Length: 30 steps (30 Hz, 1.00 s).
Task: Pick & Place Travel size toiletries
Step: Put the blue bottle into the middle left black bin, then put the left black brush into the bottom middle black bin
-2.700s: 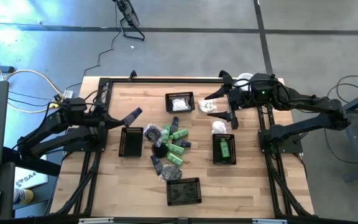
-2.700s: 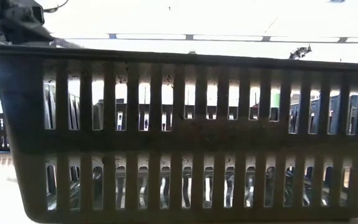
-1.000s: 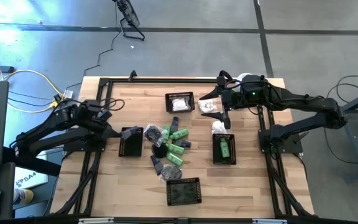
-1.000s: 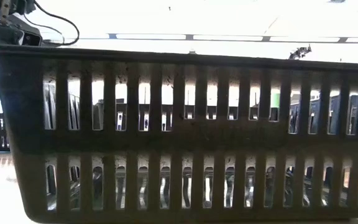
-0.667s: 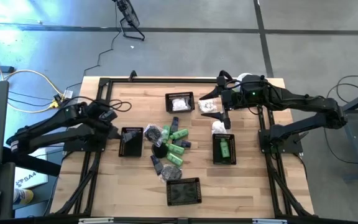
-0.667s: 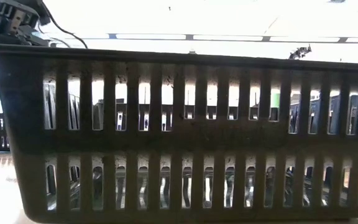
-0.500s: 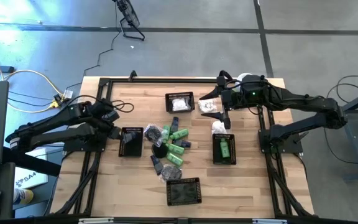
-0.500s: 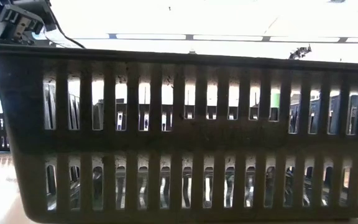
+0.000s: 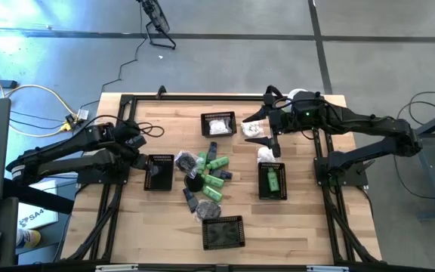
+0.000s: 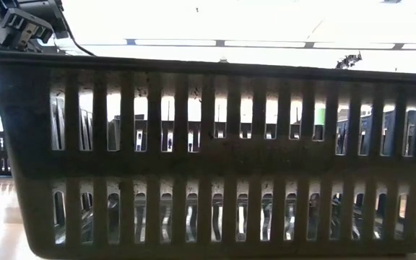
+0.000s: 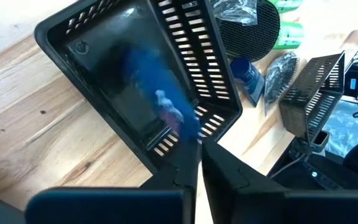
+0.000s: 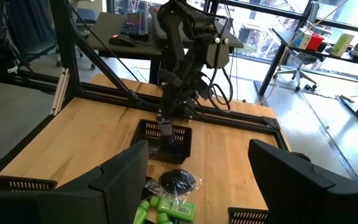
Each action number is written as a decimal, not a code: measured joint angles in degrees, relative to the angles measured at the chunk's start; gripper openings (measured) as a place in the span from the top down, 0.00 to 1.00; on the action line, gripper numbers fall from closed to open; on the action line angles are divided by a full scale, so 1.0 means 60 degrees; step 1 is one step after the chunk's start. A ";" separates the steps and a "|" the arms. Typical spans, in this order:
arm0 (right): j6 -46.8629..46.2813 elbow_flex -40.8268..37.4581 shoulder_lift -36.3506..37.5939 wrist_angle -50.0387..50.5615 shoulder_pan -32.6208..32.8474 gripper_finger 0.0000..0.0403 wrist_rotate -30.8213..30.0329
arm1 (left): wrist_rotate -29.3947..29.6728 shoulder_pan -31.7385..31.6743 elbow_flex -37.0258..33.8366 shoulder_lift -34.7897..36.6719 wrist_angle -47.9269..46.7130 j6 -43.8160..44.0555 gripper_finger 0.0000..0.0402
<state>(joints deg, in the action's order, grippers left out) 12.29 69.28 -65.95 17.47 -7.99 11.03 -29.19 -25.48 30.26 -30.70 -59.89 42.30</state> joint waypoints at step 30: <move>-0.0086 0.0000 0.0004 -0.0011 0.0000 0.33 0.0007 | 0.0969 0.0001 0.1337 -0.0051 0.7300 -0.4028 1.00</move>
<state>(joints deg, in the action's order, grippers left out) 11.78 69.28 -65.93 17.41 -7.99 11.07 -23.38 -25.47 38.28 -31.01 -16.09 18.13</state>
